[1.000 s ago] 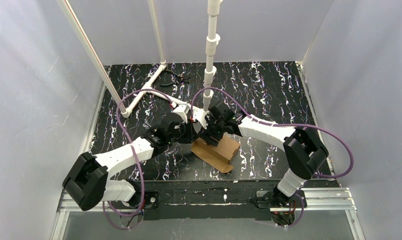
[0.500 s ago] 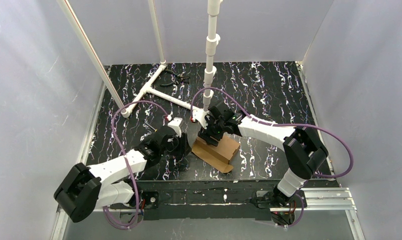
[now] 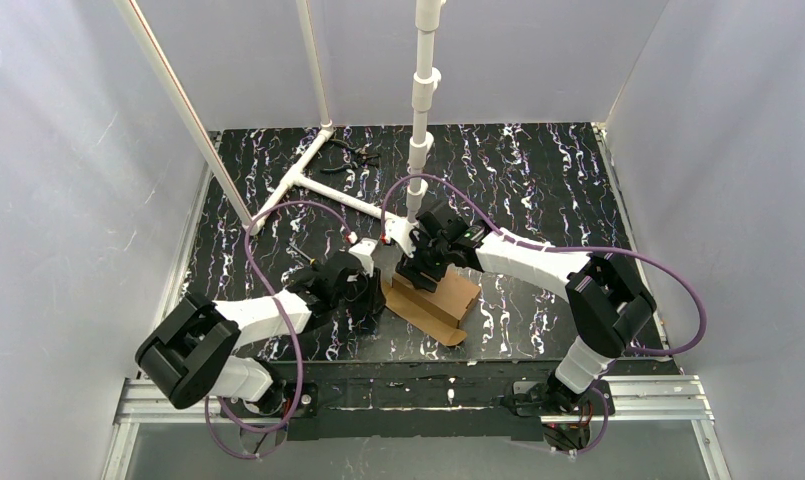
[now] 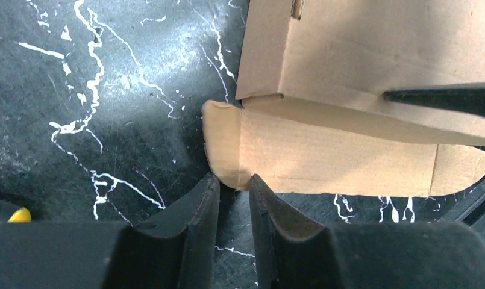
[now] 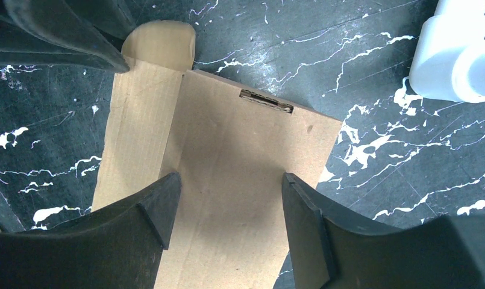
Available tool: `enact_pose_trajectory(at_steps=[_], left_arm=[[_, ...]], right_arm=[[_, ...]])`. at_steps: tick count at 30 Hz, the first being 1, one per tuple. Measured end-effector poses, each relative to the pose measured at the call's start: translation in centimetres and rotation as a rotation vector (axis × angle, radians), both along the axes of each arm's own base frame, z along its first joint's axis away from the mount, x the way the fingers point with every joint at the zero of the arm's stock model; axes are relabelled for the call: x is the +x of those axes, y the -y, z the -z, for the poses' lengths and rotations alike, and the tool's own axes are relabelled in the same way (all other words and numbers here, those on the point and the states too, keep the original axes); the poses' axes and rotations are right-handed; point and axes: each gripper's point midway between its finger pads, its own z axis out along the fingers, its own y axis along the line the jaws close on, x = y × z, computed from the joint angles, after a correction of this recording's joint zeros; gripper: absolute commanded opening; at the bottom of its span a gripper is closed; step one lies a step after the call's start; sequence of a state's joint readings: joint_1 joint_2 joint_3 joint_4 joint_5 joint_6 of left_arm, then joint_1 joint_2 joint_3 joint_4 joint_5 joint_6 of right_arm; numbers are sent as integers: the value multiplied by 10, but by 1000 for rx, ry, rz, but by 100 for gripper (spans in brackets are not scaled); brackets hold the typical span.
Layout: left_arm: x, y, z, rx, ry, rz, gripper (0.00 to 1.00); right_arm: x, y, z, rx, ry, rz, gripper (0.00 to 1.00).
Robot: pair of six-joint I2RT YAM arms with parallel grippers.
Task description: Fold the paper box
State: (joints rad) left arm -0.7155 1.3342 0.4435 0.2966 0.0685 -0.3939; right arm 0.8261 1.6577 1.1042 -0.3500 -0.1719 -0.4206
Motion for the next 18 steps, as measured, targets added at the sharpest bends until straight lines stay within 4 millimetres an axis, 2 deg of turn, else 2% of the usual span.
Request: enact_pose_trajectory(at_steps=[6,14,15,18], left_arm=[[7,9,-5,-18,6,3,20],[7,12,-7,-37,-1,5,19],[7,12,-7,-37,-1,6,18],[7,12,-7,-39,0,8,3]], right_arm=[[0,0,0,0,0,0,71],[0,0,0,0,-1,-1,71],[0,0,0,0,-1,-1,71],[0,0,0,0,-1,-1,71]])
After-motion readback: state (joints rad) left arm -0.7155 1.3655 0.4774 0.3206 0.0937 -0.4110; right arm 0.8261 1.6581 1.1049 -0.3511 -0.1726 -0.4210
